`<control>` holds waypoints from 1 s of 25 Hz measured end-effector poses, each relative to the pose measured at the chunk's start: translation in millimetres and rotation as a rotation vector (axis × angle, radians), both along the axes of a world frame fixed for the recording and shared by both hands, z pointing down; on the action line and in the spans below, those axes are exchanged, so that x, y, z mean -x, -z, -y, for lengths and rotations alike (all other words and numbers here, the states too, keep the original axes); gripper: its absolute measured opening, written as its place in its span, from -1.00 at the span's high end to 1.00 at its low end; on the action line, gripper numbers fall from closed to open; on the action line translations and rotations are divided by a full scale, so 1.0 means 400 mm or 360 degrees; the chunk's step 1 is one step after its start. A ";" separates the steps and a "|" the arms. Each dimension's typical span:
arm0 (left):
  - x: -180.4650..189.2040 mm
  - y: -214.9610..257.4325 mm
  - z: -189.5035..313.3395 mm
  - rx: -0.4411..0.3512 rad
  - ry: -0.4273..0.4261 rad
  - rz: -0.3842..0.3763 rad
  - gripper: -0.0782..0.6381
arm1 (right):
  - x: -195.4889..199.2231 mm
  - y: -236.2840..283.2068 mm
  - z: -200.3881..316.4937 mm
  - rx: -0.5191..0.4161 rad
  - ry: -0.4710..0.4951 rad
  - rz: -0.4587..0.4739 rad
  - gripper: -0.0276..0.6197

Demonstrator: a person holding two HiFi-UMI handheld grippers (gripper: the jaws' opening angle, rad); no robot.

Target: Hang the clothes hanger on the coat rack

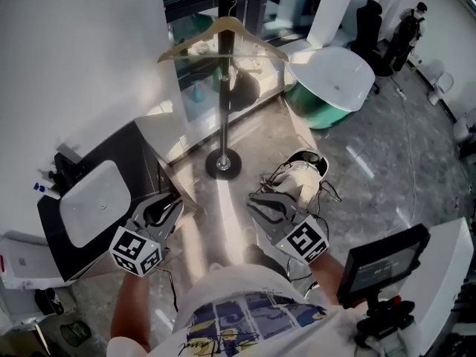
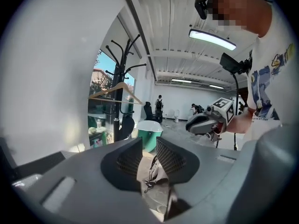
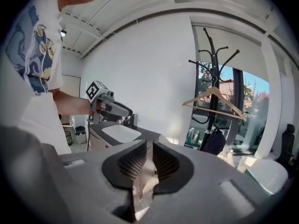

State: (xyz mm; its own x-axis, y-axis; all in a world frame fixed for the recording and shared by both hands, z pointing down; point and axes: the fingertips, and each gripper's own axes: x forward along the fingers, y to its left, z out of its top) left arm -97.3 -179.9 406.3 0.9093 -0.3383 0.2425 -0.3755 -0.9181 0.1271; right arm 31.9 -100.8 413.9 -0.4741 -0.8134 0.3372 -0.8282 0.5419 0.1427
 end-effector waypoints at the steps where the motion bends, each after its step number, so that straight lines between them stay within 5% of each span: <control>1: 0.004 -0.006 -0.027 0.0010 -0.0011 0.0004 0.52 | 0.013 0.005 -0.007 -0.0011 -0.0003 -0.0003 0.80; 11: 0.055 0.024 -0.180 -0.0041 -0.0092 -0.0028 0.77 | 0.132 -0.010 -0.091 -0.0065 0.0028 -0.0002 0.90; 25: 0.062 -0.026 -0.357 0.0046 -0.0244 0.0011 0.77 | 0.260 0.001 -0.173 -0.0083 0.0150 -0.0006 0.91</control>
State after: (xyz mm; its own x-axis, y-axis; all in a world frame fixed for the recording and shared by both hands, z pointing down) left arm -122.1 -37.3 416.9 0.9480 -0.1884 0.2564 -0.2321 -0.9607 0.1522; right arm -72.1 -31.4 413.7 -0.5480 -0.7817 0.2978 -0.7733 0.6092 0.1758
